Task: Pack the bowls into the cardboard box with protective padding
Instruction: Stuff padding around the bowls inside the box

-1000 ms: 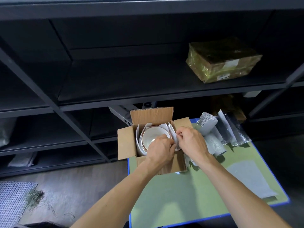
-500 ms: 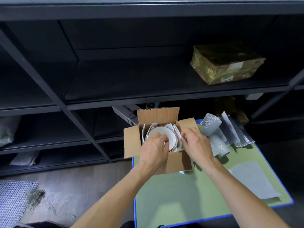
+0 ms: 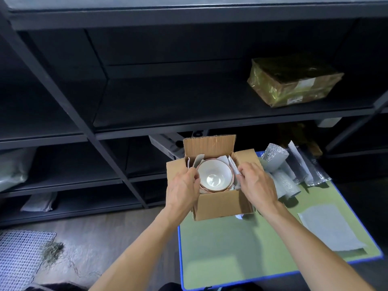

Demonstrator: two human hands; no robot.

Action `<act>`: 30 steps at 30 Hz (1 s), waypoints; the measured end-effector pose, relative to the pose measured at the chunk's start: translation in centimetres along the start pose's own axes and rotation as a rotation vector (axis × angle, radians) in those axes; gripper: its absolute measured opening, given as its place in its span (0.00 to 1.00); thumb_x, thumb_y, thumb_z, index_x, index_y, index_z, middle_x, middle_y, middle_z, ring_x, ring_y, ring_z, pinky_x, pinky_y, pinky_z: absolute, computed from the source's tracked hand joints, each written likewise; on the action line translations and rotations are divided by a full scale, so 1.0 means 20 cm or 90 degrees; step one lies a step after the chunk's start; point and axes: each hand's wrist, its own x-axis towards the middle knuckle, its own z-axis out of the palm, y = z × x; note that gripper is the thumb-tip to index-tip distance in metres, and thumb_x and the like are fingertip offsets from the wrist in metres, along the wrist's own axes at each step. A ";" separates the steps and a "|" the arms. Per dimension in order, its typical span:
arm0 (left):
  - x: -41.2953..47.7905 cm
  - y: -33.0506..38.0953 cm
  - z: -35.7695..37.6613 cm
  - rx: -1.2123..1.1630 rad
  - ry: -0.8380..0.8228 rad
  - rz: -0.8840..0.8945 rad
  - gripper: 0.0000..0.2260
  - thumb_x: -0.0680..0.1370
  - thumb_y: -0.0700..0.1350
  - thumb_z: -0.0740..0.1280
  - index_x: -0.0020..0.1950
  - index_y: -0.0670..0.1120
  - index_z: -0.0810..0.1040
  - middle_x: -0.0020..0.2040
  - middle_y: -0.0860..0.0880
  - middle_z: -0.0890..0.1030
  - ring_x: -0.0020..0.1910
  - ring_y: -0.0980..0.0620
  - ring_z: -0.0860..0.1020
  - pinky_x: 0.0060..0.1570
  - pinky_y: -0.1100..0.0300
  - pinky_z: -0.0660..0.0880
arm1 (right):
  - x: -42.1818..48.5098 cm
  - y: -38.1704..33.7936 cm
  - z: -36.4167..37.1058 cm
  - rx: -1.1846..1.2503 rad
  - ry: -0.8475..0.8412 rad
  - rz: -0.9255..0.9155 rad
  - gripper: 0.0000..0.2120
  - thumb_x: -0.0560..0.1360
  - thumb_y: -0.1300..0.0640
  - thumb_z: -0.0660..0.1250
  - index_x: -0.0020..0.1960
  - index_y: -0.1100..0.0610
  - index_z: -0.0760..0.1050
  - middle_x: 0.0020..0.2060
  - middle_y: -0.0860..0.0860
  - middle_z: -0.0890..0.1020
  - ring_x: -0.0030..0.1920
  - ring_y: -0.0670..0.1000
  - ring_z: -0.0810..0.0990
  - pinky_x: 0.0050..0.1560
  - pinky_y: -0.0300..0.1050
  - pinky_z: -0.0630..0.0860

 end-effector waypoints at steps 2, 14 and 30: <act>-0.01 0.02 0.00 -0.009 0.008 0.013 0.04 0.80 0.47 0.62 0.47 0.49 0.74 0.43 0.52 0.76 0.39 0.49 0.74 0.31 0.55 0.66 | -0.02 0.00 -0.02 0.008 0.007 0.000 0.06 0.77 0.57 0.69 0.51 0.57 0.75 0.41 0.52 0.77 0.37 0.58 0.77 0.35 0.48 0.69; -0.09 0.27 0.15 -0.034 -0.029 0.140 0.11 0.81 0.49 0.61 0.42 0.47 0.74 0.37 0.52 0.74 0.40 0.49 0.71 0.35 0.50 0.72 | -0.21 0.14 -0.17 0.042 -0.022 0.062 0.12 0.81 0.47 0.62 0.43 0.52 0.77 0.39 0.46 0.78 0.40 0.52 0.78 0.38 0.49 0.75; -0.14 0.70 0.55 -0.059 -0.137 0.230 0.08 0.80 0.48 0.61 0.43 0.49 0.75 0.38 0.52 0.76 0.39 0.49 0.75 0.37 0.49 0.71 | -0.35 0.72 -0.15 0.107 -0.147 0.161 0.04 0.79 0.54 0.63 0.46 0.50 0.76 0.43 0.44 0.79 0.43 0.53 0.78 0.40 0.49 0.74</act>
